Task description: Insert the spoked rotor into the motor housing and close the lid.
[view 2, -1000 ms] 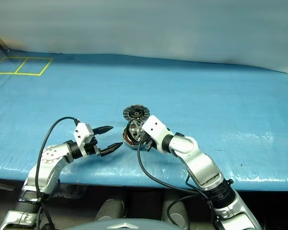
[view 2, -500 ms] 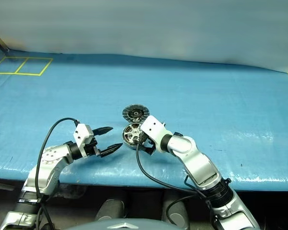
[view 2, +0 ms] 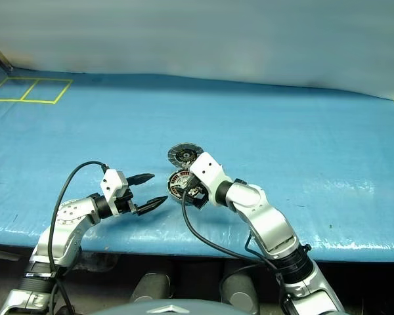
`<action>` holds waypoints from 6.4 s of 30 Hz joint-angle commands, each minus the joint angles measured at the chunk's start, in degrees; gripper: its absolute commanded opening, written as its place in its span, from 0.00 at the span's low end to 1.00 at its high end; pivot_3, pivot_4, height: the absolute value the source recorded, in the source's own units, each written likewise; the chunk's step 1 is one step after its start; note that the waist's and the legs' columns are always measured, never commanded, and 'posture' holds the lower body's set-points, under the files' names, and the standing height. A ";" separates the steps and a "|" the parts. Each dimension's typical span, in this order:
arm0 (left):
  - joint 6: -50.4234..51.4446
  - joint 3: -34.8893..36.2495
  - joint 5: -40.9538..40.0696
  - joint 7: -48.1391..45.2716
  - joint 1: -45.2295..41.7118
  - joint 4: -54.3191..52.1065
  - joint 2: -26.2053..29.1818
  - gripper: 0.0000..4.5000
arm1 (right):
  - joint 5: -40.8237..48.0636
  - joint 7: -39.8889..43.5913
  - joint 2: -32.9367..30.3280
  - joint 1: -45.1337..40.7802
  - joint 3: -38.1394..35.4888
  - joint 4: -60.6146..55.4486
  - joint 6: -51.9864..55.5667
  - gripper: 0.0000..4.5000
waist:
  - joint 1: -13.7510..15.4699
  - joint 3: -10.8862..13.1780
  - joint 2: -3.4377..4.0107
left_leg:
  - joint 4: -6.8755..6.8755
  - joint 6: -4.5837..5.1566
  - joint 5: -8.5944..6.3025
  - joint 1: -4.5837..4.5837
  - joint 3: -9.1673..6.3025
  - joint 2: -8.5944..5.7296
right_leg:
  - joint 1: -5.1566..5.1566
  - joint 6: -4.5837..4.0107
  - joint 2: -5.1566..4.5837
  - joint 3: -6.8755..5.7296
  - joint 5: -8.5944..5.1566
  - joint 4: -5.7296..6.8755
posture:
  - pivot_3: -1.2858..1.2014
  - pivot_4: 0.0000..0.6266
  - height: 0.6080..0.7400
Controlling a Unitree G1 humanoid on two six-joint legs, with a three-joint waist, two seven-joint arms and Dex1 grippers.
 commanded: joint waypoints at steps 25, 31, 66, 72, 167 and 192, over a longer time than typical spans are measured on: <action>-1.96 0.81 -0.27 0.18 -0.01 -0.57 -0.09 1.00 | -1.43 -5.39 -1.10 0.56 -5.33 -0.36 3.65 0.01 | 0.00 0.00 0.00 | 0.00 0.00 0.00 0.00 0.00 0.00 | 0.00 0.00 0.00 0.00 0.00 0.00 | 0.52 0.24 1.00; -2.13 0.65 -0.25 0.29 0.05 -0.37 -0.36 1.00 | -4.95 -13.29 -0.04 -2.31 -12.23 4.28 4.09 0.01 | 0.04 0.01 0.01 | 0.00 0.00 0.00 -0.01 0.02 0.00 | -0.01 0.00 0.00 0.01 0.00 0.00 | 0.52 0.24 1.00; -2.05 3.09 -2.71 -1.04 2.83 -1.81 1.55 1.00 | 7.70 5.47 6.55 -15.43 -8.86 15.99 -2.83 0.01 | -1.31 0.10 0.18 | -0.16 0.01 0.01 0.18 0.03 0.00 | 0.06 -0.04 0.03 0.07 0.00 0.07 | 0.52 0.24 1.00; -1.69 2.95 -2.63 -1.35 2.49 -1.58 1.54 1.00 | 8.06 5.00 5.44 -11.21 -7.42 10.15 -0.10 0.01 | -1.36 0.10 0.18 | -0.16 0.01 0.01 0.18 0.05 0.00 | 0.03 -0.04 0.03 0.09 0.00 0.09 | 0.52 0.24 1.00; -0.23 2.06 -1.87 0.18 1.85 -2.46 1.88 1.00 | 0.81 -1.04 6.11 1.11 1.37 9.08 -6.82 0.68 | -1.00 0.06 0.12 | -0.25 -0.01 0.00 0.22 0.08 0.03 | 0.01 -0.05 0.02 0.10 -0.03 0.04 | 0.52 0.24 1.00; 0.85 2.08 -2.73 0.49 1.62 -2.91 1.37 1.00 | -4.15 -4.87 7.02 1.87 2.64 14.95 -2.42 0.68 | -1.24 0.03 0.10 | -0.25 -0.01 0.00 0.32 0.08 0.04 | 0.08 -0.05 0.02 0.10 -0.03 0.04 | 0.52 0.24 1.00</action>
